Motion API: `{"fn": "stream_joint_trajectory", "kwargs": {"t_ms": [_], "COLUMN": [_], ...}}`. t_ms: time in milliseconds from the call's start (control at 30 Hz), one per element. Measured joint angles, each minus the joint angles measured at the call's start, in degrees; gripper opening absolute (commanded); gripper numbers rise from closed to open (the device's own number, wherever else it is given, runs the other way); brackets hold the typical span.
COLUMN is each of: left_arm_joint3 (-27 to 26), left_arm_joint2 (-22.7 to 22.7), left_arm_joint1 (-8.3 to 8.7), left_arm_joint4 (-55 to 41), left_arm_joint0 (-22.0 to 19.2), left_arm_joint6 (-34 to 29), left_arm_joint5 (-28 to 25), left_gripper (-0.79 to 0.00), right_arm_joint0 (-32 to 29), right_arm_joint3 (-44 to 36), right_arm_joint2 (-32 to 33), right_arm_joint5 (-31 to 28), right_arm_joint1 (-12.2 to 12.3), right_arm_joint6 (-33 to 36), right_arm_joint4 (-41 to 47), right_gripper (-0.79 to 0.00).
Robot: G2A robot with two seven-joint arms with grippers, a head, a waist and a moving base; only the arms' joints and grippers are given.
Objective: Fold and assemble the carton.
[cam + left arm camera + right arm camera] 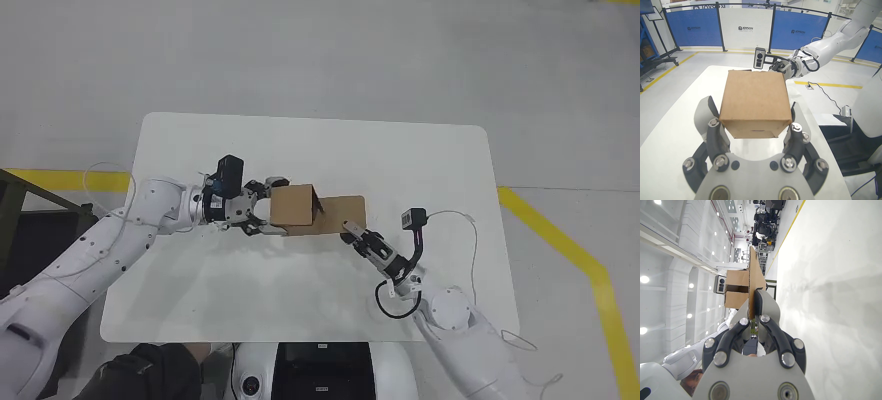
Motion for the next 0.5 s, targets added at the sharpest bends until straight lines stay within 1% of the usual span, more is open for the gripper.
{"fn": "stream_joint_trajectory", "kwargs": {"t_ms": [167, 267, 300, 333, 367, 400, 433, 467, 500], "left_arm_joint3": [0.1, 0.1, 0.1, 0.1, 0.1, 0.1, 0.1, 0.2, 0.2], "left_arm_joint2": [0.4, 0.6, 0.7, 0.8, 0.8, 0.9, 0.9, 1.0, 1.1], "left_arm_joint1": [-0.19, -0.22, -0.21, -0.2, -0.19, -0.17, -0.16, -0.15, -0.13], "left_arm_joint4": [-0.5, -0.7, -0.7, -0.7, -0.8, -0.8, -0.9, -0.9, -0.9], "left_arm_joint0": [-0.2, -0.3, -0.3, -0.4, -0.4, -0.4, -0.5, -0.5, -0.5], "left_arm_joint6": [-0.3, -0.3, -0.2, -0.2, -0.1, 0.0, 0.1, 0.1, 0.2], "left_arm_joint5": [0.0, 0.0, 0.0, 0.0, 0.0, 0.0, 0.0, 0.0, 0.0], "left_gripper": [-0.222, -0.249, -0.262, -0.265, -0.296, -0.305, -0.308, -0.311, -0.311], "right_arm_joint0": [0.0, 0.0, -0.1, -0.1, -0.1, -0.1, -0.2, -0.2, -0.3], "right_arm_joint3": [0.0, 0.0, -0.1, -0.2, -0.2, -0.3, -0.4, -0.5, -0.6], "right_arm_joint2": [0.0, 0.1, 0.1, 0.1, 0.2, 0.2, 0.2, 0.3, 0.4], "right_arm_joint5": [-0.5, -0.9, -1.1, -1.2, -1.2, -1.3, -1.4, -1.5, -1.6], "right_arm_joint1": [-0.1, -0.1, -0.1, -0.1, -0.2, -0.2, -0.2, -0.2, -0.2], "right_arm_joint6": [-0.7, -1.3, -1.4, -1.5, -1.7, -1.8, -1.8, -1.9, -1.9], "right_arm_joint4": [-0.7, -1.2, -1.3, -1.4, -1.6, -1.7, -1.7, -1.8, -1.8], "right_gripper": [-0.785, -0.785, -0.723, -0.631, -0.474, -0.4, -0.185, -0.058, -0.018]}}
